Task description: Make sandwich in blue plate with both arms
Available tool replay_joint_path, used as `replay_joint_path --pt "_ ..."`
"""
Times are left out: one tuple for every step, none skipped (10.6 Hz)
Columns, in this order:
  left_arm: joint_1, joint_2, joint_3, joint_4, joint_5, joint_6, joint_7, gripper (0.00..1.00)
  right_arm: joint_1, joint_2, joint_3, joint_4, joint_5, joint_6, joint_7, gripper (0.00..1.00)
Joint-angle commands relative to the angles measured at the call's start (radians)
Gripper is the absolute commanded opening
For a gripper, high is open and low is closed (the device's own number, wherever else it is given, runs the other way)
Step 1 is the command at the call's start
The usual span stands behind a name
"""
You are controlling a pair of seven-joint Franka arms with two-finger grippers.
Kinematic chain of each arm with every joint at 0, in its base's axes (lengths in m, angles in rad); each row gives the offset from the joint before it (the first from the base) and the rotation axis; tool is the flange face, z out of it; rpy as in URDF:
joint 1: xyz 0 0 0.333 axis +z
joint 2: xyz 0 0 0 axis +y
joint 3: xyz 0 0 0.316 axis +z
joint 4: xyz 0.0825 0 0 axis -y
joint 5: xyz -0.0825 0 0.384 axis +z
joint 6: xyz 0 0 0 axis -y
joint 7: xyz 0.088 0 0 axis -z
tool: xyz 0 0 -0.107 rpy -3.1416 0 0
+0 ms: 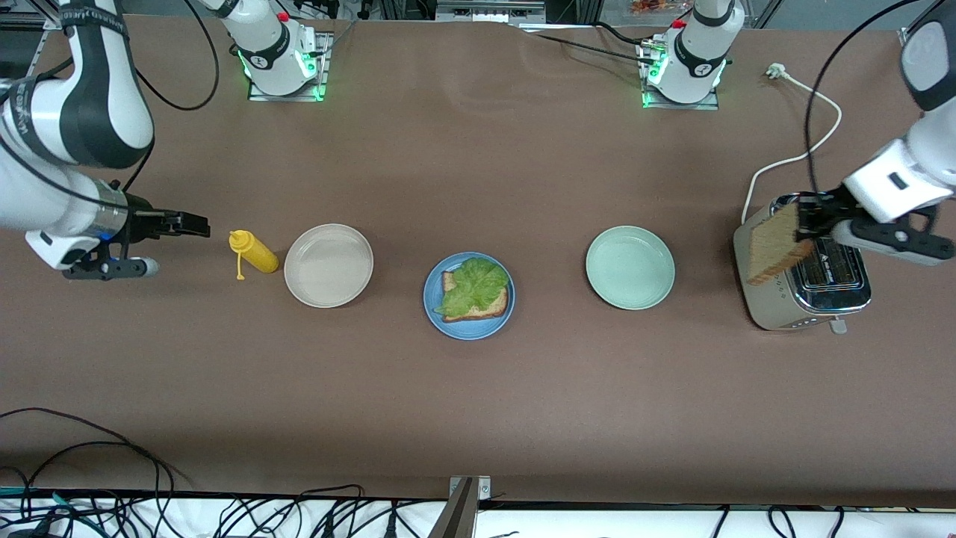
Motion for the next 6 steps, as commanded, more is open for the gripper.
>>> replay_joint_path --pt "0.0 0.045 -0.106 0.008 -0.107 -0.025 -0.028 0.0 -0.056 -0.152 0.057 -0.15 -0.021 0.079 0.02 1.0" --pt "-0.002 0.069 -0.152 0.01 -0.11 -0.025 -0.033 0.0 -0.063 -0.156 0.056 -0.109 -0.016 0.001 0.02 1.0" --pt "-0.002 0.097 -0.192 0.013 -0.144 -0.025 -0.041 0.0 -0.072 -0.152 0.056 -0.039 -0.011 -0.106 0.021 1.0" --pt "-0.005 0.115 -0.205 0.013 -0.203 -0.025 -0.062 0.0 -0.072 -0.143 0.053 0.035 -0.013 -0.189 0.024 1.0" --pt "-0.008 0.134 -0.214 0.028 -0.254 -0.022 -0.08 0.0 -0.072 -0.147 0.04 0.068 -0.017 -0.235 0.037 1.0" --pt "-0.005 0.195 -0.269 0.083 -0.288 -0.021 -0.094 0.0 -0.069 -0.152 0.018 0.1 -0.016 -0.277 0.021 1.0"
